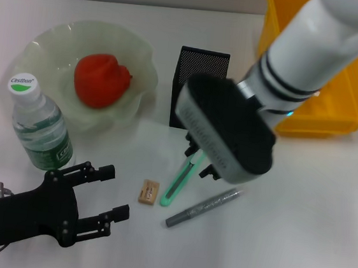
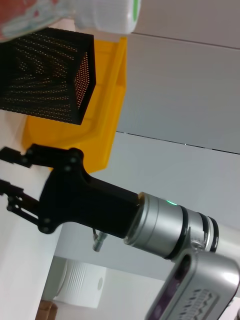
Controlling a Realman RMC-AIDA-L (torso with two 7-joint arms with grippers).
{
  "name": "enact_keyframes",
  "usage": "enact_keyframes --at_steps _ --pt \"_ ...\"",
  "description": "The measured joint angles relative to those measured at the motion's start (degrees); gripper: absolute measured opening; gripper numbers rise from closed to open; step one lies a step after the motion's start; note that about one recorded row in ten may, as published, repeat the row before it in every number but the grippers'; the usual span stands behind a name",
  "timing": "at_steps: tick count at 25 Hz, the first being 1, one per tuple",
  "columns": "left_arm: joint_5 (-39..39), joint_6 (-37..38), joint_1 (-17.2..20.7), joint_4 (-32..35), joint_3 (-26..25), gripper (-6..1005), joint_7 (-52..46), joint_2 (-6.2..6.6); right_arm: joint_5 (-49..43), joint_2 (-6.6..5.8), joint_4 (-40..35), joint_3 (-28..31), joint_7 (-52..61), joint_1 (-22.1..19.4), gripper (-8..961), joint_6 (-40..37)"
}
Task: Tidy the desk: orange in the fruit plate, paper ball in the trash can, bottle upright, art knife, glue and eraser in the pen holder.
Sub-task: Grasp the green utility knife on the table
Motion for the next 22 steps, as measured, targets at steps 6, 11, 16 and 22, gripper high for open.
enact_keyframes --at_steps 6,11,16,22 --pt "0.02 0.15 -0.01 0.00 0.07 751 0.00 0.03 0.38 -0.29 -6.37 8.76 -0.17 -7.83 417 -2.77" --pt "-0.27 1.46 -0.02 0.00 -0.21 751 0.25 0.02 5.28 -0.39 -8.44 19.32 -3.62 -14.18 419 -5.61" --pt "-0.34 1.83 -0.40 -0.06 0.00 751 0.31 -0.23 14.52 -0.49 -5.64 34.46 -10.68 -18.34 421 -13.34" --pt "-0.35 1.87 -2.04 -1.50 0.16 751 0.82 -0.39 21.74 -0.69 7.20 52.48 -22.52 -22.51 424 -18.31"
